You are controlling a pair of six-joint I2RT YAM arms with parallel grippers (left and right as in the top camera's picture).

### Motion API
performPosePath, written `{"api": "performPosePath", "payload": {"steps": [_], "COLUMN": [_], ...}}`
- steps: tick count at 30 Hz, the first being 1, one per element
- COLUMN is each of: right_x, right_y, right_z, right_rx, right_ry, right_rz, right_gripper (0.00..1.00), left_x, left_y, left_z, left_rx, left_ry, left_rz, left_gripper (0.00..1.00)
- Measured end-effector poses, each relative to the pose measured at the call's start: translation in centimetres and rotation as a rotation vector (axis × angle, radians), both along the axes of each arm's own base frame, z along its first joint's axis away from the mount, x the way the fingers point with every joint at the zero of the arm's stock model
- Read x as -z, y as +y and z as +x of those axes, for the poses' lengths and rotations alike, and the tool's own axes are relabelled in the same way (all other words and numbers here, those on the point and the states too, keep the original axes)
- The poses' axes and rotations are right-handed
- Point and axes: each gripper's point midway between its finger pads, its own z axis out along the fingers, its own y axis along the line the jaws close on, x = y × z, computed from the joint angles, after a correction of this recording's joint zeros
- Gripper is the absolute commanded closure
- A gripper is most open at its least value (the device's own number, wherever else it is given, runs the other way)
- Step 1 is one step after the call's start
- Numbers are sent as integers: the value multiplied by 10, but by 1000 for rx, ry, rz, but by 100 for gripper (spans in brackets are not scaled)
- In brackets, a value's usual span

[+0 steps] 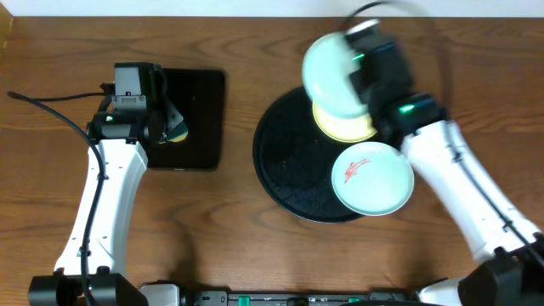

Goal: Clean dirty plates on tray and stack at the side
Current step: 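Grasp the cleaned pale green plate with the right gripper and carry it right, then set the pale green plate down at the right side and reach toward yellow plate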

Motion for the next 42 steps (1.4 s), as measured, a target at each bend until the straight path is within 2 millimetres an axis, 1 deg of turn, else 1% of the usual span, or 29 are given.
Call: {"api": "performPosePath", "payload": {"steps": [2, 3, 4, 7, 10, 11, 12, 15, 21, 24, 28, 29, 31, 32, 34, 36, 38, 39, 40, 42], "right_x": [5, 7, 9, 17, 33, 40, 47, 70, 124, 153, 189, 196, 208, 210, 210, 206, 195, 185, 173, 144], "right_y": [-44, -63, -86, -142, -185, -196, -205, -223, -240, -249, -254, -253, -248, -244, -234, -224, -213, -207, -202, -190], "right_z": [6, 7, 7, -2, -16, -20, -23, -25, -18, -18, -20, -22, -24, -24, -21, -16, -12, -10, -9, -5], "right_rx": [124, 176, 235, 385, 520, 558, 591, 657, 738, 786, 834, 833, 812, 794, 743, 692, 644, 618, 597, 551], "right_ry": [3, 3, 2, 8, 36, 48, 60, 92, 164, 204, 258, 278, 319, 331, 347, 349, 344, 332, 318, 274], "right_rz": [191, 270, 356, 531, 617, 633, 648, 671, 654, 621, 605, 601, 607, 619, 659, 704, 753, 774, 786, 805], "right_gripper": [99, 98, 98, 99, 98, 98, 98, 98, 99, 98, 65, 55, 44, 40, 37, 36, 33, 32, 26, 8], "left_x": [0, 0, 0, 0, 0, 0, 0, 0, 0, 0, 0, 0, 0, 0, 0, 0, 0, 0, 0, 0], "left_y": [0, 0, 0, 0, 0, 0, 0, 0, 0, 0, 0, 0, 0, 0, 0, 0, 0, 0, 0, 0], "left_z": [0, 0, 0, 0, 0, 0, 0, 0, 0, 0, 0, 0, 0, 0, 0, 0, 0, 0, 0, 0], "left_rx": [0, 0, 0, 0, 0, 0, 0, 0, 0, 0, 0, 0, 0, 0, 0, 0, 0, 0, 0, 0], "left_ry": [0, 0, 0, 0, 1, 1, 1, 1, 1, 1, 0, 0, 0, 0, 0, 0, 0, 0, 0, 0], "left_rz": [0, 0, 0, 0, 0, 0, 0, 0, 0, 0, 0, 0, 0, 0, 0, 0, 0, 0, 0, 0], "left_gripper": [92, 92, 92, 92, 92, 92, 92, 92, 92, 92, 92, 92, 92, 92, 92, 92, 92, 92, 92, 92]}}
